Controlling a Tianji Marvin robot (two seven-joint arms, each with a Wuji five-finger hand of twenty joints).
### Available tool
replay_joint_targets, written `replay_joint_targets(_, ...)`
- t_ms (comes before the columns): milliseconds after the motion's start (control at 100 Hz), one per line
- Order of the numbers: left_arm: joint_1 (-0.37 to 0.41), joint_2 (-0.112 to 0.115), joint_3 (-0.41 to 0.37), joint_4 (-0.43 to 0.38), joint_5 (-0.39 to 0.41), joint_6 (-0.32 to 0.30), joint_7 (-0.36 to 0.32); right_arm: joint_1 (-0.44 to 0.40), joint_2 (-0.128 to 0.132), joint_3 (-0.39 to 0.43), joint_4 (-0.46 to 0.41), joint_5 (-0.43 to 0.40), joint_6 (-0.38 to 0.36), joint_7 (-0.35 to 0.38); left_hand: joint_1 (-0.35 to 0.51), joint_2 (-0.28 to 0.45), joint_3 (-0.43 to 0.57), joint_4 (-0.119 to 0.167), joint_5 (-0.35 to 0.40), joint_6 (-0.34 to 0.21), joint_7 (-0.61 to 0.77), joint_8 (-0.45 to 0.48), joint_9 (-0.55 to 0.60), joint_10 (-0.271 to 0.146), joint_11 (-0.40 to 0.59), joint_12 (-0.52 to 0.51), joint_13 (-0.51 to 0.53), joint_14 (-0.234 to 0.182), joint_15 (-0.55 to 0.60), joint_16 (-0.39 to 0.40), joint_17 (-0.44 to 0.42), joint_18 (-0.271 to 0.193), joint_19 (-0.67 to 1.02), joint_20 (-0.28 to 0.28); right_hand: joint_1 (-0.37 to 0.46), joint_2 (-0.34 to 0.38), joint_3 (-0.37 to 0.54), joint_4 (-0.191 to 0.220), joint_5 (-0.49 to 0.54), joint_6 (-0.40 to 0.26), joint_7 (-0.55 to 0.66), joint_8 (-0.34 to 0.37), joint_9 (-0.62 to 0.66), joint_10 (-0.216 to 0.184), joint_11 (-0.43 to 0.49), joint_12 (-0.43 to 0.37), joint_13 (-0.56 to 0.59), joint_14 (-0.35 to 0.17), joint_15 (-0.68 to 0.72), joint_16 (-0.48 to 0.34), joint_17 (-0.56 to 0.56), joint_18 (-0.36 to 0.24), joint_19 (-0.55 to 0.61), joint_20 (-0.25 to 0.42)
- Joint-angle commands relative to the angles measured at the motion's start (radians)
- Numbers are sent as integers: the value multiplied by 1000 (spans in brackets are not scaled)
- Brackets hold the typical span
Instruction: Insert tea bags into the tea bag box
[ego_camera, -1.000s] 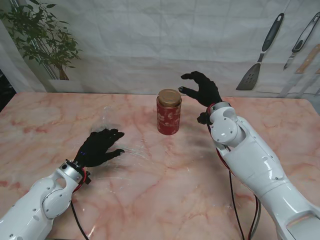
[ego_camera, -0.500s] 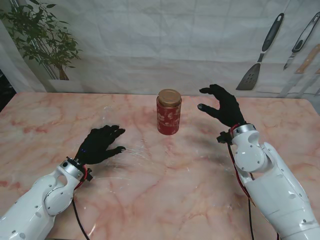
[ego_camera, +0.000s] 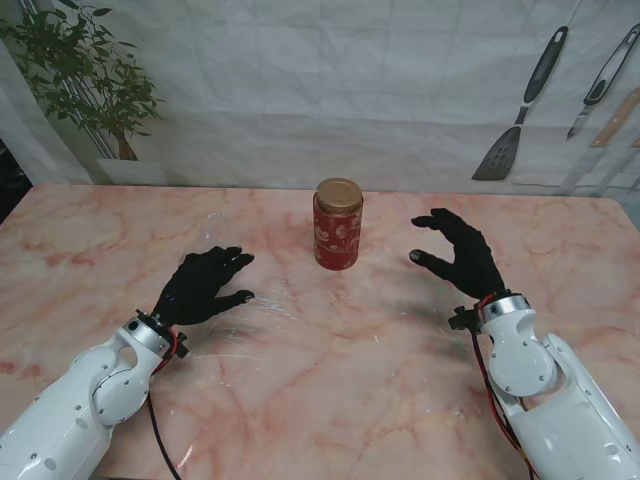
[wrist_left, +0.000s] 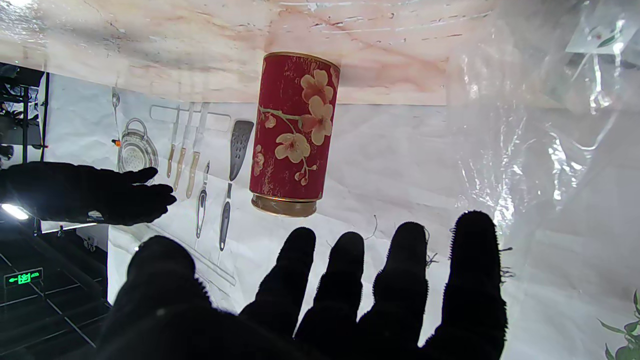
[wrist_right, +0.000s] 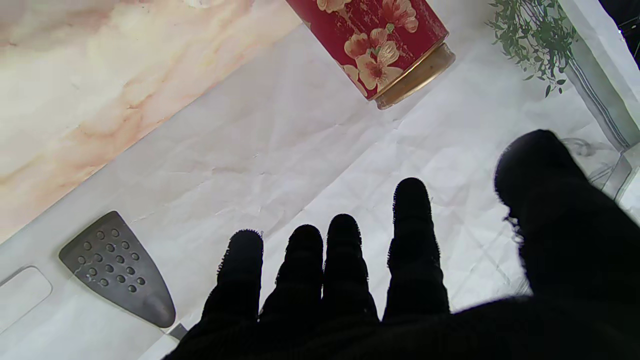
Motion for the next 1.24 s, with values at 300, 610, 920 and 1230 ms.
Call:
replay_joint_targets(300, -28, -5, 23, 29, -11, -18, 10, -72, -12, -14, 66, 41, -90, -38, -42, 1, 1, -28, -2, -15, 1, 2, 0, -9, -21, 7, -23, 11, -29, 0, -20, 32, -4, 4, 2, -14, -11, 22, -29, -15, -18, -5, -35, -30, -21, -11, -41, -53, -36, -8, -28, -69, -48, 6)
replay_joint_targets(610, -29, -6, 38, 40, -10, -16, 27, -83, -12, -28, 123, 88, -135, -13, -43, -2, 2, -27, -4, -17, 1, 0, -1, -15, -20, 7, -25, 13, -29, 0, -20, 33, -6, 4, 7, -15, -8, 22, -36, -19, -19, -3, -43, -37, -20, -8, -46, -59, -41, -7, -35, -76, -57, 12)
replay_joint_targets(920, -27, -7, 46, 43, -14, -16, 30, -109, -10, -7, 112, 102, -116, 3, -43, -3, 2, -27, -3, -16, 2, 0, -2, -14, -19, 8, -25, 12, -29, 0, -20, 32, -5, 4, 6, -13, -7, 21, -41, -19, -18, -2, -50, -42, -17, -6, -51, -65, -45, -6, -41, -81, -64, 18)
replay_joint_targets(1230, -22, -7, 41, 39, -14, -13, 32, -110, -5, -3, 106, 95, -115, 19, -42, -4, 2, -27, -4, -18, 1, 0, -2, -17, -19, 8, -24, 12, -28, 0, -19, 33, -4, 5, 5, -11, -9, 21, -47, -21, -20, -3, -56, -46, -18, -7, -54, -70, -48, -6, -44, -86, -69, 23)
